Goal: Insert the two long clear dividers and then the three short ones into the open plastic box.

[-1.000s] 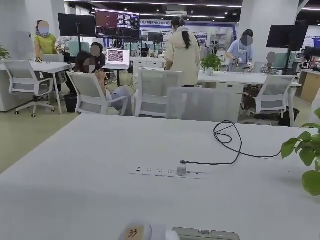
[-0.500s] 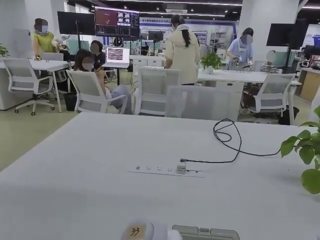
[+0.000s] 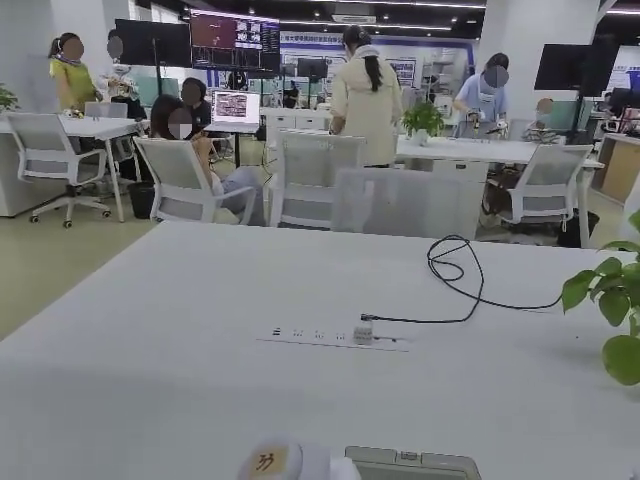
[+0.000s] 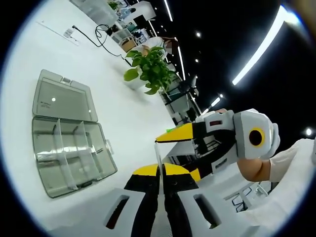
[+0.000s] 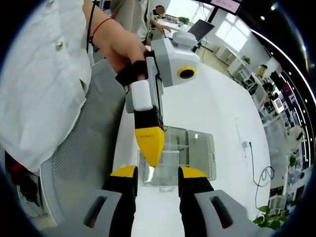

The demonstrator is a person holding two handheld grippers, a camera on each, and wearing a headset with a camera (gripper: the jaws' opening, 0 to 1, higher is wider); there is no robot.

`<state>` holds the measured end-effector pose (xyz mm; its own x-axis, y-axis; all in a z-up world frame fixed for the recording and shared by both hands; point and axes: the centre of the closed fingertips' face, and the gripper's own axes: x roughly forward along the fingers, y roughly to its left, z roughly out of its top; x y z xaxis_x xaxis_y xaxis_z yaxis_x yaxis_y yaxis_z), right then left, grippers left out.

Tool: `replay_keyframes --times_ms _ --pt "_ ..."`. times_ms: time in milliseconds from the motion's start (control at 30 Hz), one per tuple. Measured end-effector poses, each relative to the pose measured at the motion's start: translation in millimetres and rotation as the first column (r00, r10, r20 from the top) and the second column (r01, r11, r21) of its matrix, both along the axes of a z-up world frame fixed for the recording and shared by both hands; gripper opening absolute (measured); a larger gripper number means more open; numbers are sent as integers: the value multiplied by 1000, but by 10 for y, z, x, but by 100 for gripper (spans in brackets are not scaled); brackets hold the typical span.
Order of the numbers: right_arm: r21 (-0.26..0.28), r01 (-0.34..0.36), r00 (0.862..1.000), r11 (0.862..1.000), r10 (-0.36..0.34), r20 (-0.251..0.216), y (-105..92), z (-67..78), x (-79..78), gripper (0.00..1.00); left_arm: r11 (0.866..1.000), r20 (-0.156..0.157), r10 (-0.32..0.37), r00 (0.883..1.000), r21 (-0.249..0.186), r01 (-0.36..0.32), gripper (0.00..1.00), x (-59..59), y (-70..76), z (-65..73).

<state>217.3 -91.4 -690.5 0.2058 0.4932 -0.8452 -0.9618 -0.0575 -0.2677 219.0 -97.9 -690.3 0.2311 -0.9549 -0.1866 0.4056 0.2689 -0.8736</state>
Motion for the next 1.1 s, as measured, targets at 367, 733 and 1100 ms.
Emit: replay_keyframes --times_ms 367,733,1100 --pt "66 54 997 996 -50 -57 -57 143 59 35 999 146 -28 989 38 22 0 8 65 23" --pt "214 104 936 971 -24 -350 28 398 -77 26 975 497 -217 840 156 159 0 -226 69 131" --pt "192 10 884 981 81 -461 73 361 -280 13 959 658 -283 698 202 199 0 -352 63 230"
